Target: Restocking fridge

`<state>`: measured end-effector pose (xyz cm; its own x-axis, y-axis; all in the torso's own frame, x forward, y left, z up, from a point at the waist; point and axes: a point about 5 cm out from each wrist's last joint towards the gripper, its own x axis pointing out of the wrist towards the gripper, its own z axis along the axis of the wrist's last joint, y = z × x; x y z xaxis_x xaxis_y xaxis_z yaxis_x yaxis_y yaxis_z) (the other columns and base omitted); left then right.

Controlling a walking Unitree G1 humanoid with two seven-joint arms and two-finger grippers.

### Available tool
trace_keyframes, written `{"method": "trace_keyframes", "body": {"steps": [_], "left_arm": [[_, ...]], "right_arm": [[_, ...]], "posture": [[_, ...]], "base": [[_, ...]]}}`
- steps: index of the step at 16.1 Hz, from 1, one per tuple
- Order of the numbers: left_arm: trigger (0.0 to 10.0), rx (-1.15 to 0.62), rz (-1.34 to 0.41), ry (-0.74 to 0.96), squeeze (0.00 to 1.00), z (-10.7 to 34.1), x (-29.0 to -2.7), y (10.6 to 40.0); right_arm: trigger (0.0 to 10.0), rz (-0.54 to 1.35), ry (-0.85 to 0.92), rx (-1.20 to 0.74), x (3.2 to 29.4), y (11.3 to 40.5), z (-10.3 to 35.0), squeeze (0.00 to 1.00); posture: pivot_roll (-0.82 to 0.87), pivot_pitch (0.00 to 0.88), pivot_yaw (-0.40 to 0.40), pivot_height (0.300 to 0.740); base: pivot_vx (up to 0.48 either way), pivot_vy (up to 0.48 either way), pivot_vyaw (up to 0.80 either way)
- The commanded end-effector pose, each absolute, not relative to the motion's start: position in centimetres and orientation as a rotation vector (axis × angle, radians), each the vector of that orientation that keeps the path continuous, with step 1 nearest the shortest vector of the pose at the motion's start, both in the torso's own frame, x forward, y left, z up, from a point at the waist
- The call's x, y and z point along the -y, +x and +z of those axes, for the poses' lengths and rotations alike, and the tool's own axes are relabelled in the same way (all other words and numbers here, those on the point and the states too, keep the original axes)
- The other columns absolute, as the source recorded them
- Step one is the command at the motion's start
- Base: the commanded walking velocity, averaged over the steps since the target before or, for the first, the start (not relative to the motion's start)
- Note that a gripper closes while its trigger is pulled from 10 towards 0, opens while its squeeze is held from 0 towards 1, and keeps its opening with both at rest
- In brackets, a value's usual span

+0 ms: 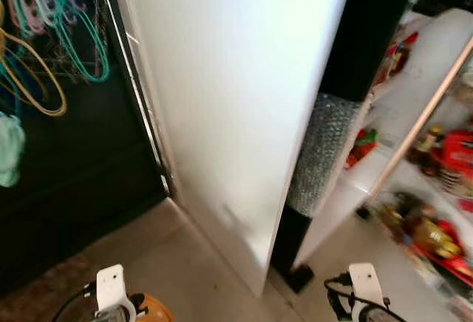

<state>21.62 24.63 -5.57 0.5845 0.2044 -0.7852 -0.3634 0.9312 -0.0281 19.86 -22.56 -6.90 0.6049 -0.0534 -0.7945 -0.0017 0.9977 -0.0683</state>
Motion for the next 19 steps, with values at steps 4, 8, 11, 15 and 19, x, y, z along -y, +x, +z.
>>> {"method": "trace_keyframes", "body": {"steps": [4, 8, 11, 15, 19], "left_arm": [[10.0, -0.88, 0.343, -0.224, 0.0, -5.4, -23.9, 22.3], [10.0, -0.875, 0.412, -0.26, 0.0, -5.4, -23.8, 22.3], [10.0, -0.881, 0.417, -0.255, 0.0, -5.4, -23.9, 22.3], [10.0, -0.874, 0.426, -0.266, 0.0, -5.4, -23.8, 22.3], [10.0, -0.88, 0.416, -0.259, 0.0, -5.6, -23.7, 22.1]], "right_arm": [[10.0, -0.051, -0.069, -0.944, 22.8, 20.3, -6.7, 0.0], [10.0, 0.065, -0.179, -0.91, 22.2, 21.9, -5.9, 0.0], [10.0, 0.039, -0.129, -0.897, 22.1, 22.6, -5.4, 0.0], [10.0, 0.037, -0.135, -0.927, 22.7, 21.3, -6.1, 0.0], [10.0, 0.026, -0.139, -0.941, 22.9, 21.1, -6.2, 0.0]], "posture": [[0.06, 0.0, -0.058, 0.74], [0.08, 0.0, -0.076, 0.74], [0.07, 0.0, -0.071, 0.74], [0.08, 0.0, -0.074, 0.74], [0.06, 0.0, -0.072, 0.74]], "base": [[0.0, -0.25, 0.0], [0.0, -0.248, 0.33], [0.0, -0.247, 0.27], [0.0, -0.248, 0.0], [0.0, -0.251, 0.0]]}}
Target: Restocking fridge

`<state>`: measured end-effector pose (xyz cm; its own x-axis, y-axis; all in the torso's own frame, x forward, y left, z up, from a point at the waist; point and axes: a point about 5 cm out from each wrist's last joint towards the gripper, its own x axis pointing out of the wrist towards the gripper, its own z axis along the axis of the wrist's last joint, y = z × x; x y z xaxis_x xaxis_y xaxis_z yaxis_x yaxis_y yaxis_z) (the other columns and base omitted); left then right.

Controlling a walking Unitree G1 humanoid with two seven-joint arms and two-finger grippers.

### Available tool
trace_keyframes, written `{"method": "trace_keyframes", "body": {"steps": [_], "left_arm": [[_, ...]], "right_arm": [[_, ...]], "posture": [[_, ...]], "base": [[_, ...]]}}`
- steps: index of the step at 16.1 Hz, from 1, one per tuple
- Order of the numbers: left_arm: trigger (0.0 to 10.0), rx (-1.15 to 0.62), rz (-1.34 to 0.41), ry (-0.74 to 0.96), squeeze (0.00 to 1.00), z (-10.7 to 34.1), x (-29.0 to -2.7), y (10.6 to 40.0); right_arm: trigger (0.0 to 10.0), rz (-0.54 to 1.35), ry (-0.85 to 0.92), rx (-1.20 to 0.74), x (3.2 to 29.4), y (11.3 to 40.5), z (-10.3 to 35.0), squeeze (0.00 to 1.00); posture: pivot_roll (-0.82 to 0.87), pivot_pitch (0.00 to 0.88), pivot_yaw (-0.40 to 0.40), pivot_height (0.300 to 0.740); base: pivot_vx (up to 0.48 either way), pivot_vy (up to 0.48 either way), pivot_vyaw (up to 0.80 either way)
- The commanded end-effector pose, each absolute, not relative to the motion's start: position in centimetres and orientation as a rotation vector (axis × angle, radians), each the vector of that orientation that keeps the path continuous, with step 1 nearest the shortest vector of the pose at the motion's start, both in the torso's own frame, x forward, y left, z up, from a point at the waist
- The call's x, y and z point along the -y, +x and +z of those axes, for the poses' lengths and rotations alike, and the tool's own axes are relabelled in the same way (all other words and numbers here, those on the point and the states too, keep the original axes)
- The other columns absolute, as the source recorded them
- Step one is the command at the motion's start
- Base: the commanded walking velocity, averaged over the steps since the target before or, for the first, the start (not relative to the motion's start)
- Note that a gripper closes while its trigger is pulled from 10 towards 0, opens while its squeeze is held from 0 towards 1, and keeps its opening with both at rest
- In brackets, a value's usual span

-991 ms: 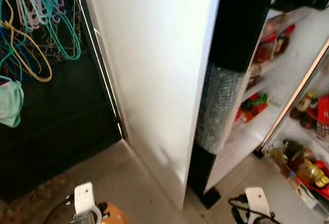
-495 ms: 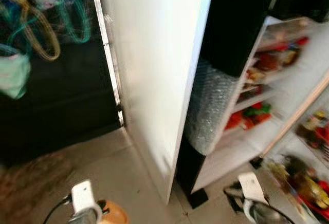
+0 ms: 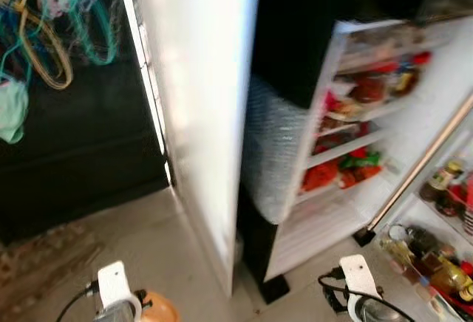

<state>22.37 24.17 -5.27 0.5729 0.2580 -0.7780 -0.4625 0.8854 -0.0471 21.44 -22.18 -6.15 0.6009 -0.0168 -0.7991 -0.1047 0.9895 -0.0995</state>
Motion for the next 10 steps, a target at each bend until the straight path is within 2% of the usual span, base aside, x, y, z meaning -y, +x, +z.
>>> {"method": "trace_keyframes", "body": {"steps": [1, 10], "left_arm": [[10.0, -0.88, 0.419, -0.263, 0.0, -5.62, -23.64, 22.06], [10.0, -0.882, 0.426, -0.27, 0.0, -5.77, -23.62, 21.82]], "right_arm": [[10.0, 0.025, -0.143, -0.943, 22.94, 21.01, -6.24, 0.0], [10.0, 0.024, -0.152, -0.956, 22.93, 20.72, -6.42, 0.0]], "posture": [[0.07, 0.0, -0.073, 0.74], [0.06, 0.0, -0.068, 0.74]], "base": [[0.0, -0.247, 0.0], [0.0, -0.251, 0.0]]}}
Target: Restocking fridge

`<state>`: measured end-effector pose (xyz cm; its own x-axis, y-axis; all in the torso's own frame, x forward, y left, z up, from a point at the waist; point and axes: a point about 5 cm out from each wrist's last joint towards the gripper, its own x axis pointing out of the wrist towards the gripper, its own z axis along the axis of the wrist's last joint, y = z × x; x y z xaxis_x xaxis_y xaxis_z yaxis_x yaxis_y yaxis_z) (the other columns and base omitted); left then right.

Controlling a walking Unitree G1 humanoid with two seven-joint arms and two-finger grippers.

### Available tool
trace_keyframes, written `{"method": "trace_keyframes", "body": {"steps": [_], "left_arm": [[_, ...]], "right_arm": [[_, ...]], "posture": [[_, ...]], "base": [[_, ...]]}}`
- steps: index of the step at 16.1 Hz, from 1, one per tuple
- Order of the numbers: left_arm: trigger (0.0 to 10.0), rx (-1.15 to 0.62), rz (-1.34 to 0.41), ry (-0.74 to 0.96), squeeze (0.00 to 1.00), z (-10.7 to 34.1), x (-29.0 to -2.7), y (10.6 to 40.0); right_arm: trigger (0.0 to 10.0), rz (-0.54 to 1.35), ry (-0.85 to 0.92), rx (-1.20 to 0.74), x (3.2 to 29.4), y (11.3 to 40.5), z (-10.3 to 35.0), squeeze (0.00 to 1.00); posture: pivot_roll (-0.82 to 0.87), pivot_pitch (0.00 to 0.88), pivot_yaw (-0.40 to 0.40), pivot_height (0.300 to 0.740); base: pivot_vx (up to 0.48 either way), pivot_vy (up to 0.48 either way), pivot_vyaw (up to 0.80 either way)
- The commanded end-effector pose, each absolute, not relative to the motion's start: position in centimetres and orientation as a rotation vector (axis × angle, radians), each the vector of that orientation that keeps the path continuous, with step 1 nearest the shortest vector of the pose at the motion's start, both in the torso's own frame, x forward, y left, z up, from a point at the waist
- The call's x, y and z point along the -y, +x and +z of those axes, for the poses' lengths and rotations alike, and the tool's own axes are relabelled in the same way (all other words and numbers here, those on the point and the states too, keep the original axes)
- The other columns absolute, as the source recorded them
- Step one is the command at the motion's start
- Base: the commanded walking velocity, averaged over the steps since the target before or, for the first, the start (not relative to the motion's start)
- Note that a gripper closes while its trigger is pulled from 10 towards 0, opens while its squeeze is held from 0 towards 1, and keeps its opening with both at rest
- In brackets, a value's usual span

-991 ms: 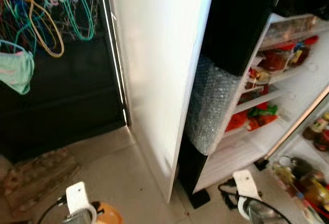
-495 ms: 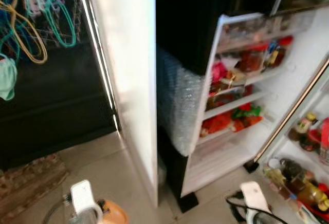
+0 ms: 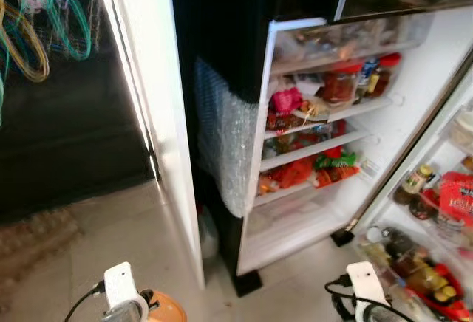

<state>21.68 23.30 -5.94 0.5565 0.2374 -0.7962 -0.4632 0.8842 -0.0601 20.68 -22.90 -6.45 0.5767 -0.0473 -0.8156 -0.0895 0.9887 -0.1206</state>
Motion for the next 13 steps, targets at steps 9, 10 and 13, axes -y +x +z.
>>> {"method": "trace_keyframes", "body": {"steps": [9, 10, 13], "left_arm": [[10.0, -0.867, 0.429, -0.287, 0.0, -5.51, -23.54, 22.28], [10.0, -0.864, 0.433, -0.294, 0.0, -5.47, -23.48, 22.37], [10.0, -0.861, 0.434, -0.302, 0.0, -5.41, -23.44, 22.49]], "right_arm": [[10.0, 0.037, -0.167, -0.959, 23.01, 21.21, -6.13, 0.0], [10.0, 0.035, -0.167, -0.959, 23.1, 21.3, -6.05, 0.0], [10.0, 0.023, -0.154, -0.956, 23.14, 21.41, -5.99, 0.0]], "posture": [[0.08, 0.0, -0.088, 0.74], [0.08, 0.0, -0.094, 0.74], [0.09, 0.0, -0.096, 0.74]], "base": [[0.0, -0.25, 0.0], [0.0, -0.247, 0.0], [0.0, -0.247, 0.0]]}}
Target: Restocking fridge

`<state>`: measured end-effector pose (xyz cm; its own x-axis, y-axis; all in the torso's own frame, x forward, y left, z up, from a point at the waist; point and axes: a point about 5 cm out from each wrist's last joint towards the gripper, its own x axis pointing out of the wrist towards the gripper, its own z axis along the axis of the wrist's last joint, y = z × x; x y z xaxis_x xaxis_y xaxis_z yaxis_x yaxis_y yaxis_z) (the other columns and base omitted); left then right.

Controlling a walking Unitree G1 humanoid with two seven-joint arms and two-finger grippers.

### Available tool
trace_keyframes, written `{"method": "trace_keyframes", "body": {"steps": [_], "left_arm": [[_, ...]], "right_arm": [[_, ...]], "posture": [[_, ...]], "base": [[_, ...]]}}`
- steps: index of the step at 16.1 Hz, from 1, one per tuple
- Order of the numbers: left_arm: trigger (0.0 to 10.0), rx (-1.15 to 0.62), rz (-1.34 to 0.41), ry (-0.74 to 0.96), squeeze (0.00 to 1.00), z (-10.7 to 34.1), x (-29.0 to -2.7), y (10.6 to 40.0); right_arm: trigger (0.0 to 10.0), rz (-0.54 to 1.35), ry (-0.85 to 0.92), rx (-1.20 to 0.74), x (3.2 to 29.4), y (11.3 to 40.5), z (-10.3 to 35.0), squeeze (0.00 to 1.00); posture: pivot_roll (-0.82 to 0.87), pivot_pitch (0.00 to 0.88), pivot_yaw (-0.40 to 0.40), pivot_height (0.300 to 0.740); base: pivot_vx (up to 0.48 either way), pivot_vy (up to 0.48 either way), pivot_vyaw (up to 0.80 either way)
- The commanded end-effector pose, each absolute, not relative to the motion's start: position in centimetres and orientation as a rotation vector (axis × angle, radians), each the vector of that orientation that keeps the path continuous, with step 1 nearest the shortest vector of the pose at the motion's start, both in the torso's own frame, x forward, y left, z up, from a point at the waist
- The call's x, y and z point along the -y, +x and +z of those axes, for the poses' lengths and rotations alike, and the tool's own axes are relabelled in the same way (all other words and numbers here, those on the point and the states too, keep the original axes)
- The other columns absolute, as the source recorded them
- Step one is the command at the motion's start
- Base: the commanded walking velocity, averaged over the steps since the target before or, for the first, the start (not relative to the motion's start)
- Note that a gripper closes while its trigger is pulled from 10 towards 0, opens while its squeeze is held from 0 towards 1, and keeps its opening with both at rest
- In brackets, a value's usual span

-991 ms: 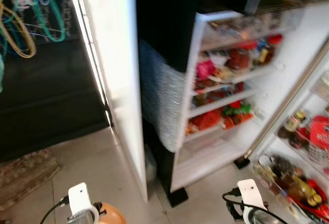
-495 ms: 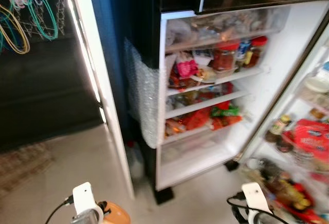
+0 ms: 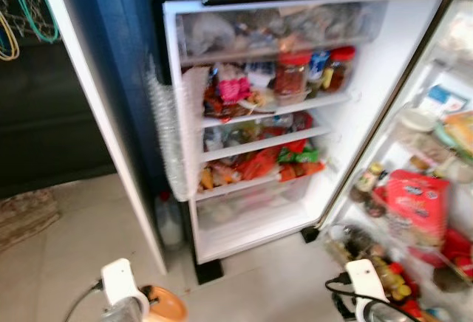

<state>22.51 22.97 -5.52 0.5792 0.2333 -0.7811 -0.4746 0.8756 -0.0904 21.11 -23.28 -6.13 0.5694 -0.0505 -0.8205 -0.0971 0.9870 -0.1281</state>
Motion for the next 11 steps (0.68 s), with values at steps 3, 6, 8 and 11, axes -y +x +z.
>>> {"method": "trace_keyframes", "body": {"steps": [3, 6, 8, 11], "left_arm": [[10.0, -0.853, 0.434, -0.31, 0.0, -5.37, -23.43, 22.55], [10.0, -0.851, 0.43, -0.314, 0.0, -5.4, -23.4, 22.52], [10.0, -0.851, 0.428, -0.315, 0.0, -5.42, -23.4, 22.47], [10.0, -0.851, 0.425, -0.315, 0.0, -5.45, -23.42, 22.42]], "right_arm": [[10.0, 0.018, -0.151, -0.958, 23.14, 21.41, -5.99, 0.0], [10.0, 0.008, -0.159, -0.961, 23.23, 21.34, -6.02, 0.0], [10.0, 0.008, -0.162, -0.962, 23.23, 21.28, -6.06, 0.0], [10.0, 0.008, -0.162, -0.963, 23.18, 21.21, -6.11, 0.0]], "posture": [[0.09, 0.0, -0.097, 0.74], [0.09, 0.0, -0.096, 0.74], [0.09, 0.0, -0.093, 0.74], [0.08, 0.0, -0.087, 0.74]], "base": [[0.0, -0.247, 0.0], [0.0, -0.242, 0.0], [0.0, -0.244, 0.0], [0.0, -0.241, 0.0]]}}
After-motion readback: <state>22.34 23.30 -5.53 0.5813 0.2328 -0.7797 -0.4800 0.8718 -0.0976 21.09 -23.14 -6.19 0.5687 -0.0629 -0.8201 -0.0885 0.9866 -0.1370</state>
